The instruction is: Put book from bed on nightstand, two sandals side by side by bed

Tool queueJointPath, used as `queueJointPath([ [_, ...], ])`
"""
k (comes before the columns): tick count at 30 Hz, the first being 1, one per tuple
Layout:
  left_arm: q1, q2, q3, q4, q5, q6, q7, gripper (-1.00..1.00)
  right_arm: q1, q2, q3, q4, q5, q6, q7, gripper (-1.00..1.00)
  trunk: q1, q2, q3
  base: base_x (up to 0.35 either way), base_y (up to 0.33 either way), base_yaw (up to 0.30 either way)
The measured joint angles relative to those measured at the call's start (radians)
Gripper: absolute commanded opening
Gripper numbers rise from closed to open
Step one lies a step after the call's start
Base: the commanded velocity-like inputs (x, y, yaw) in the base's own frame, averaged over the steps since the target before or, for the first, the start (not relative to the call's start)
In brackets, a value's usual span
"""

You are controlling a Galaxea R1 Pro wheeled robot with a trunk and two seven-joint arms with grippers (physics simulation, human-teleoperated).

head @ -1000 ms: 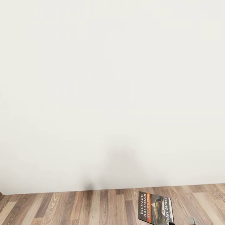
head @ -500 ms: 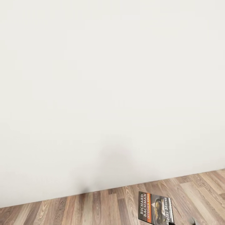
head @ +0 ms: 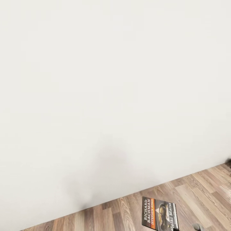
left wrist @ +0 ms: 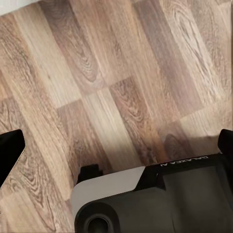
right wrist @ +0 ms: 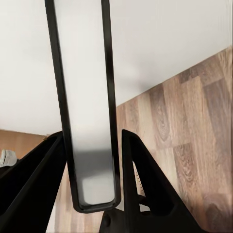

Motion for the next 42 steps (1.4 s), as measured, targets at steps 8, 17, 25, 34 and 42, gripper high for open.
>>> queueJointPath([
  [8, 0.0, 0.0, 0.0, 0.0, 0.0, 0.0, 0.0, 1.0, 0.0, 0.0, -0.002, 0.0, 0.0, -0.001, 0.0, -1.0, 0.0, 0.0, 0.0, 0.109, 0.0, -0.243],
  [17, 0.0, 0.0, 0.0, 0.0, 0.0, 0.0, 0.0, 1.0, 0.0, 0.0, -0.002, 0.0, 0.0, -0.001, 0.0, -1.0, 0.001, 0.0, 0.0, 0.004, 0.0, -0.243],
  [25, 0.0, 0.0, 0.0, 0.0, 0.0, 0.0, 0.0, 1.0, 0.0, 0.0, -0.001, 0.0, 0.0, 0.0, 0.0, -1.0, 0.0, 0.0, 0.0, 0.23, 0.0, -0.243],
  [34, 0.0, 0.0, 0.0, 0.0, 0.0, 0.0, 0.0, 1.0, 0.0, 0.0, 0.0, 0.0, 0.0, -0.001, 0.0, -1.0, 0.0, 0.0, 0.0, 0.252, 0.0, -0.243],
  [42, 0.0, 0.0, 0.0, 0.0, 0.0, 0.0, 0.0, 1.0, 0.0, 0.0, 0.0, 0.0, 0.0, 0.0, 0.0, -1.0, 0.001, 0.0, 0.0, 0.02, 0.0, -0.243],
])
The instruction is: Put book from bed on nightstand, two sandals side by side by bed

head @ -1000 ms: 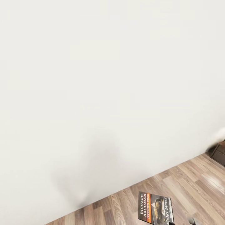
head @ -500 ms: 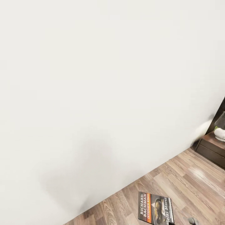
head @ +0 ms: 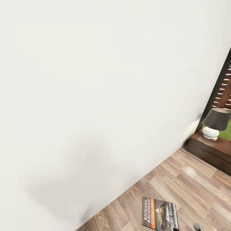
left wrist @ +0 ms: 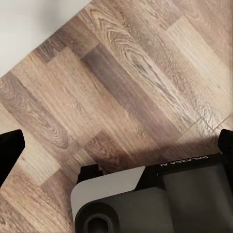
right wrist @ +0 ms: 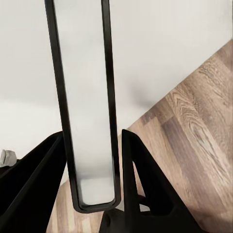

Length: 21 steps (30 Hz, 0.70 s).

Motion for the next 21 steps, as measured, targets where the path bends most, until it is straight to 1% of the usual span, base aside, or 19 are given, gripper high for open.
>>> queueJointPath([
  [4, 0.0, 0.0, 0.0, 0.0, 0.0, 0.0, 0.0, 1.0, 0.0, 0.0, 0.002, 0.0, 0.0, 0.0, 0.0, -1.0, 0.0, 0.0, 0.0, 0.082, 0.0, -0.24],
  [17, 0.0, 0.0, 0.0, 0.0, 0.0, 0.0, 0.0, 1.0, 0.0, 0.0, 0.002, 0.0, 0.0, 0.0, 0.0, -1.0, -0.001, 0.0, 0.0, 0.306, 0.0, -0.235],
  [21, 0.0, 0.0, 0.001, 0.0, 0.001, 0.0, 0.0, 1.0, 0.0, 0.0, 0.001, 0.0, 0.0, 0.0, 0.0, -1.0, 0.0, 0.0, 0.0, 0.145, 0.0, -0.235],
])
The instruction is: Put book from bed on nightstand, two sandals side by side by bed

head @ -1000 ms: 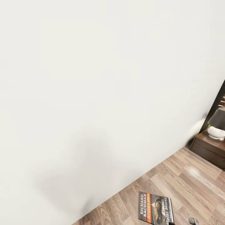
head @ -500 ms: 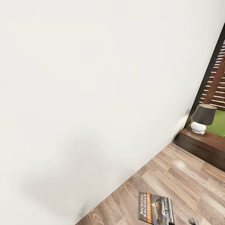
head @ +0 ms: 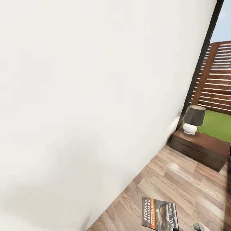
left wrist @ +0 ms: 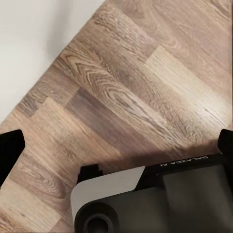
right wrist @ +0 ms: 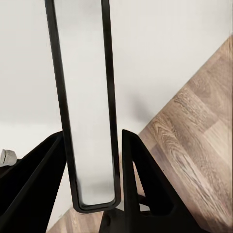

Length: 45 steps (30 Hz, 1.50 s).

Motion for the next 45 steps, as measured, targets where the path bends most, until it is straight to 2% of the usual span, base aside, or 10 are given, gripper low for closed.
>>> queueJointPath([
  [23, 0.0, 0.0, 0.001, 0.0, 0.001, 0.0, 0.0, 1.0, 0.0, 0.0, 0.001, 0.0, 0.0, 0.0, 0.001, -1.0, 0.0, 0.0, 0.0, 0.009, 0.0, -0.235],
  [38, 0.0, 0.0, 0.0, 0.0, -0.001, 0.002, 0.0, 1.0, 0.0, 0.0, 0.0, 0.0, 0.0, -0.001, 0.001, -1.0, 0.0, 0.0, 0.0, 0.287, 0.0, -0.234],
  [45, 0.0, 0.0, 0.0, 0.0, -0.001, 0.0, 0.0, 1.0, 0.0, 0.0, 0.0, 0.0, 0.0, -0.001, 0.001, -1.0, 0.0, 0.0, 0.0, 0.051, 0.0, -0.234],
])
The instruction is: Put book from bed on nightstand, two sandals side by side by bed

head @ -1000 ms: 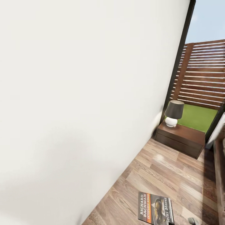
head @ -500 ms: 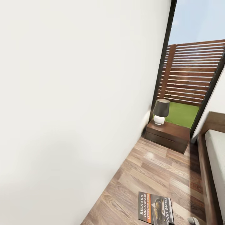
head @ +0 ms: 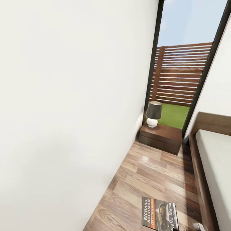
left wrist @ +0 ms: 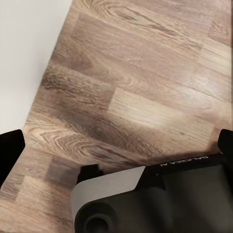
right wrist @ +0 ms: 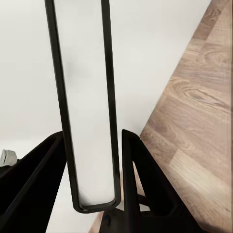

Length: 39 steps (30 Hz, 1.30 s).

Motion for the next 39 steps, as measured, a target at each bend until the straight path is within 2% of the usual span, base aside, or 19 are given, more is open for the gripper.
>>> queueJointPath([
  [26, 0.0, 0.0, 0.0, 0.0, 0.0, 0.0, 0.0, 1.0, 0.0, 0.0, 0.001, 0.0, 0.0, 0.0, 0.0, -1.0, 0.0, 0.0, 0.0, 0.002, 0.0, -0.235],
  [39, 0.0, 0.0, 0.0, 0.0, 0.0, 0.001, 0.0, 1.0, 0.0, 0.0, 0.001, 0.0, 0.0, 0.0, 0.0, -1.0, -0.001, 0.0, 0.0, 0.285, 0.0, -0.234],
])
